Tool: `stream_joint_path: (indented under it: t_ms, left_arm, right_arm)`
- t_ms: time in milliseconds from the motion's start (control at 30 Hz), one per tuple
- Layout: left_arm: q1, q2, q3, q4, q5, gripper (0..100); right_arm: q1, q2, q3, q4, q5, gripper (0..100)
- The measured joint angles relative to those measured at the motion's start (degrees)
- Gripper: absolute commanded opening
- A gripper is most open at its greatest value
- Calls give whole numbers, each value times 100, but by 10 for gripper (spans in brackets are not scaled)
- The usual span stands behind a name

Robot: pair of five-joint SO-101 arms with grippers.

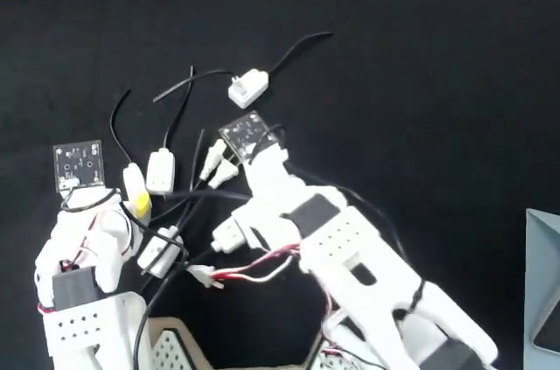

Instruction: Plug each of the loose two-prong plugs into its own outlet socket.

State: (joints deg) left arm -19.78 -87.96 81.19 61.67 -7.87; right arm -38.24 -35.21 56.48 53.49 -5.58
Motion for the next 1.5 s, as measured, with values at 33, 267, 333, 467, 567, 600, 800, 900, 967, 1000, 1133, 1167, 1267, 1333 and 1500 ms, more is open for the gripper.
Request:
stream_joint_path:
  t_ms: [33, 267, 333, 467, 567, 600, 800, 900, 967, 1000, 1133, 1167, 1267, 1333, 1500]
  left_arm:
    - [0, 0, 0, 0, 0, 271]
    - [0, 0, 0, 0, 0, 271]
    - [0, 0, 0, 0, 0, 270]
    - [0, 0, 0, 0, 0, 270]
    - [0, 0, 0, 0, 0, 270]
    - [0, 0, 0, 0, 0, 270]
    - [0, 0, 0, 0, 0, 270]
    - [0, 0, 0, 0, 0, 270]
    - [0, 0, 0, 0, 0, 270]
    - [0, 0, 0, 0, 0, 270]
    - [0, 0, 0, 0, 0, 270]
    - [0, 0, 0, 0, 0, 270]
    - [0, 0, 0, 0, 0, 270]
    - [0, 0, 0, 0, 0, 270]
    - [0, 0, 0, 0, 0, 270]
  right_arm:
    - [0, 105, 0, -97, -9, 12]
    - [0, 413, 0, -220, -211, 12]
    - [0, 413, 0, -229, -246, 12]
    - [0, 413, 0, -229, -246, 12]
    - [-26, 413, 0, -229, -246, 12]
    - [-70, 440, 0, -229, -246, 12]
    - [-123, 809, -18, -598, -246, 12]
    - [-114, 1073, -167, -651, -264, 12]
    - [-88, 1116, -193, -659, -264, 12]
    - [-70, 1116, -193, -659, -264, 12]
    - [-9, 1125, -193, -607, -264, 12]
    - [-9, 1134, -229, -492, -237, 12]
    - [0, 1187, -396, -220, -185, 12]
    - [0, 1213, -422, -185, -185, 12]
    - [9, 1213, -360, -360, -185, 12]
